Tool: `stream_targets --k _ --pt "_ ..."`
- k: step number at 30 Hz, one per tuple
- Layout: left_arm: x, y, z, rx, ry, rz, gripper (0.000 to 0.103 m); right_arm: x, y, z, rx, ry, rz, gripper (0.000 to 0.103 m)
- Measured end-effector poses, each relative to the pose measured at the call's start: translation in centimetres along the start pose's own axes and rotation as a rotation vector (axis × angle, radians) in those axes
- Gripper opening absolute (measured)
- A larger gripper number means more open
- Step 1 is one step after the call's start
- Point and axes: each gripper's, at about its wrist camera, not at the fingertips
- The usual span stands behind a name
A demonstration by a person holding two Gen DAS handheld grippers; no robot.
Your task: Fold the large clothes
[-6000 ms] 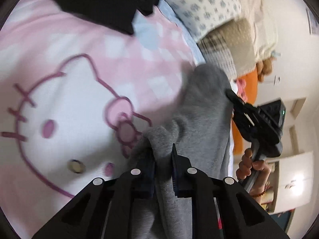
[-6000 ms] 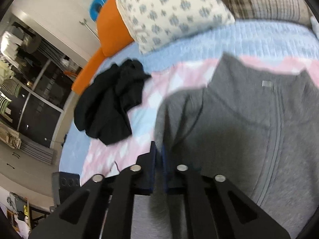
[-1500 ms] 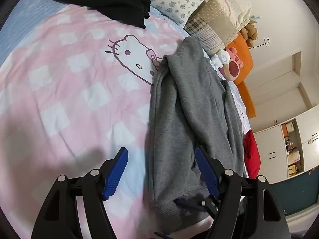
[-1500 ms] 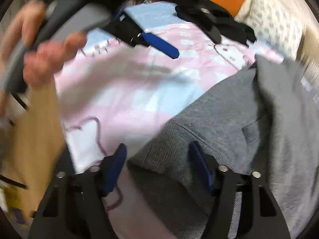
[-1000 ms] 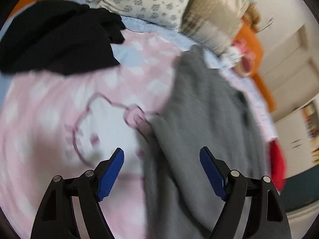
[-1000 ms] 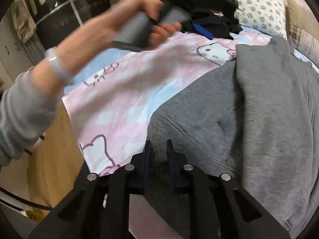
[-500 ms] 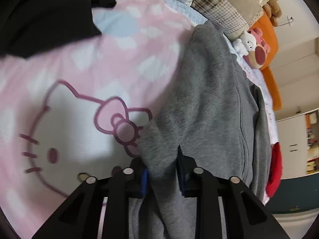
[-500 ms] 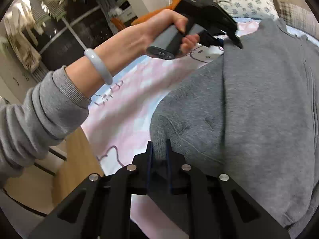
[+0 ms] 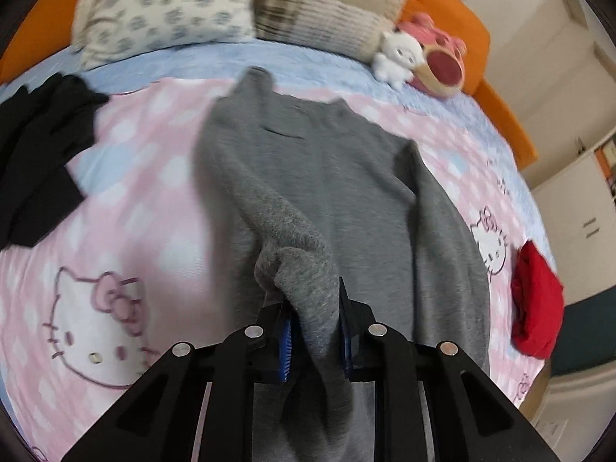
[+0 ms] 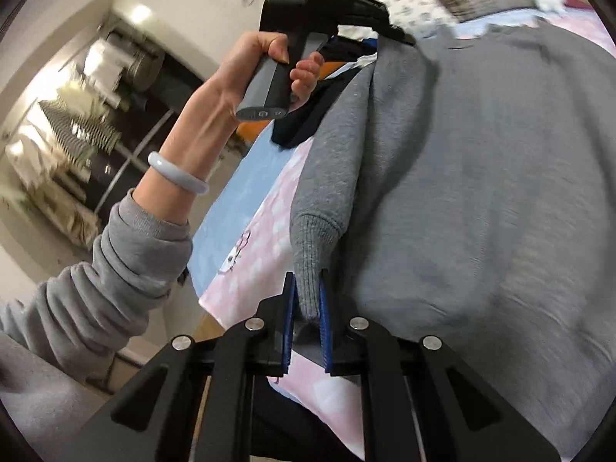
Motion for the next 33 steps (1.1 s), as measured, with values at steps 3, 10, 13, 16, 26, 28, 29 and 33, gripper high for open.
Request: stream_targets --k 3,10,13,16,26,28,29,33 --pt "0.3 2.7 -2.6 0.013 0.024 0.034 0.023 -1.4 -1.4 -2.2 -0.023 0.068 -0.012 0.012" --pt "-0.1 9.1 -4.7 0.082 0.067 0.116 0.025 -3.6 -2.4 -5.1 -0.117 0.155 -0.021 0.012" --pt "-0.7 9.9 -5.1 0.072 0.072 0.111 0.036 -4.4 -1.8 -6.2 -0.146 0.167 0.01 0.019" --pt "-0.7 8.2 -5.7 -0.018 0.076 0.098 0.074 -4.1 -1.7 -5.0 -0.134 0.139 0.034 0.052" --pt "3.9 -0.6 -4.5 0.096 0.179 -0.09 0.088 -0.4 -5.0 0.6 -0.158 -0.074 -0.114 0.046" --pt "5.3 1.7 -3.0 0.12 0.151 -0.027 0.077 0.0 -4.0 -0.3 -0.156 -0.092 -0.083 0.035" --pt "6.0 3.3 -2.2 0.145 0.139 0.007 0.068 0.5 -3.1 -0.5 -0.154 -0.089 -0.065 0.035" --pt "7.8 7.7 -0.9 0.186 0.126 0.046 0.065 -0.1 0.2 -0.4 -0.139 -0.103 0.029 0.035"
Point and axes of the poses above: each gripper's, at about its wrist camera, not at the fingertips, and y roughly the way its jaws point, z to its left, x to its top, and after that the axes turned 6 degrees about y, right-handed
